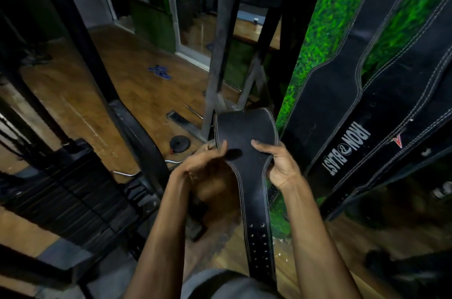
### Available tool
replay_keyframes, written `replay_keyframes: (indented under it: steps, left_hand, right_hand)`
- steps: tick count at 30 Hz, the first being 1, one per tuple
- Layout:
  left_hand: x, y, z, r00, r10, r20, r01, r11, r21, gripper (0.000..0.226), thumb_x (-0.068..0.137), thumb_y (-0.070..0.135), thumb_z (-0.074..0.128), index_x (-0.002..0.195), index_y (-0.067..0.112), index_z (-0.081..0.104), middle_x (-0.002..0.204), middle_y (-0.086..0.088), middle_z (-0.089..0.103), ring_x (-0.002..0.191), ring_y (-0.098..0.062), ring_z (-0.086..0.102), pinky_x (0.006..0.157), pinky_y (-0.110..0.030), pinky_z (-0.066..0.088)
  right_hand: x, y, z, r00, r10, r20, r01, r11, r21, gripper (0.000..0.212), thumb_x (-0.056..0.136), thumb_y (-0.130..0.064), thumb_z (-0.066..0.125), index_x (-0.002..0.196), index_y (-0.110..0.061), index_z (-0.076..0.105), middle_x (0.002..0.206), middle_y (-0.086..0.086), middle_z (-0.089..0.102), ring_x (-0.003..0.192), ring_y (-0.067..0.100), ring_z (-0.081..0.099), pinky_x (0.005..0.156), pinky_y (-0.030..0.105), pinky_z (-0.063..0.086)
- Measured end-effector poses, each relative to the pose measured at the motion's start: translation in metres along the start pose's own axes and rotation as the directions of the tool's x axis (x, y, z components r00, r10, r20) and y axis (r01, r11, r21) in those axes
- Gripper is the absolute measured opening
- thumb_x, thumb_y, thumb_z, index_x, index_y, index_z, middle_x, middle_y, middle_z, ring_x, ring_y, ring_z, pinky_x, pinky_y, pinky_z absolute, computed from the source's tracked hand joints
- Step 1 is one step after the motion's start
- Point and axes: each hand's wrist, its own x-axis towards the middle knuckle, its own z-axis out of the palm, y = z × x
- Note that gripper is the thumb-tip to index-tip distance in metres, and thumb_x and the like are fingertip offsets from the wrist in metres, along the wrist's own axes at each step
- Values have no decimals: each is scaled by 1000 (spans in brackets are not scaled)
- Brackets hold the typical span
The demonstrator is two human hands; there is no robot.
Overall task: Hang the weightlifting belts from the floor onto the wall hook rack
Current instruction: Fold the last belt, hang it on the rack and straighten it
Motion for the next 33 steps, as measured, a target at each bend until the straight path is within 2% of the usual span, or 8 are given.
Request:
replay_keyframes:
  steps: [5, 9, 17, 22, 24, 27, 31, 33]
  left_hand:
    - [20, 13, 32, 958, 181, -221, -237, 936, -261, 40, 82, -6, 71, 121, 2, 67, 115, -19, 72, 106, -33, 71, 99, -45, 58]
    - [25, 12, 42, 968, 224, -114, -248, 922, -297, 57, 71, -24, 62, 120, 4, 70, 109, -16, 77, 99, -29, 75, 84, -38, 63]
    - [11, -3, 18, 977, 155, 147, -121, 968, -220, 72, 60, -20, 67, 128, 2, 69, 120, -19, 74, 112, -34, 71, 96, -45, 58]
    - [9, 40, -3, 970, 239, 52, -224, 954, -200, 48, 96, 2, 62, 143, -1, 55, 141, -28, 60, 118, -37, 67, 104, -46, 56]
    - [15, 60, 1, 962, 265, -67, -273, 950, -155, 36, 97, 0, 63, 133, -3, 61, 125, -22, 71, 104, -31, 73, 91, -41, 63]
    - [22, 58, 14, 947, 237, -217, -258, 963, -74, 30, 86, -18, 64, 112, -4, 70, 95, -13, 78, 79, -21, 75, 68, -29, 62]
    - [25, 28, 21, 958, 211, -196, -248, 950, -189, 55, 74, -21, 70, 127, -6, 67, 123, -30, 69, 107, -37, 70, 93, -46, 61]
    - [26, 15, 19, 967, 215, -136, -237, 955, -178, 58, 70, -20, 70, 126, -6, 68, 121, -28, 70, 110, -39, 68, 97, -46, 58]
  right_hand:
    - [-6, -1, -23, 997, 12, 70, -7, 997, -71, 48, 73, 8, 76, 120, -1, 73, 117, 20, 76, 109, 35, 74, 93, 47, 61]
    - [-7, -19, -39, 998, -35, -48, 30, 995, -91, 84, 51, -9, 96, 127, 3, 64, 132, 27, 66, 116, 42, 68, 104, 57, 53]
    - [-3, -53, -19, 981, -195, -19, 191, 975, -114, 59, 79, -5, 81, 134, 2, 61, 119, 19, 73, 104, 34, 71, 95, 48, 57]
    - [2, -23, -24, 991, -129, 23, 131, 986, -106, 103, 58, -12, 99, 145, 0, 48, 136, 19, 67, 128, 39, 62, 114, 60, 43]
    - [-1, -11, -24, 997, -56, 48, 62, 989, -132, 107, 53, -9, 100, 145, 4, 46, 138, 23, 63, 125, 39, 64, 111, 58, 47]
    - [-3, -4, -26, 998, -10, 59, 24, 971, -237, 77, 54, 7, 88, 126, 4, 63, 115, 19, 75, 107, 37, 72, 99, 48, 57]
    - [-1, -27, -25, 993, -118, 0, 116, 975, -187, 90, 62, -7, 92, 142, -1, 53, 134, 19, 68, 123, 35, 66, 110, 55, 49]
    - [-1, -42, -16, 981, -191, 13, 191, 968, -160, 72, 76, -11, 85, 141, -4, 55, 130, 15, 71, 119, 29, 69, 107, 48, 53]
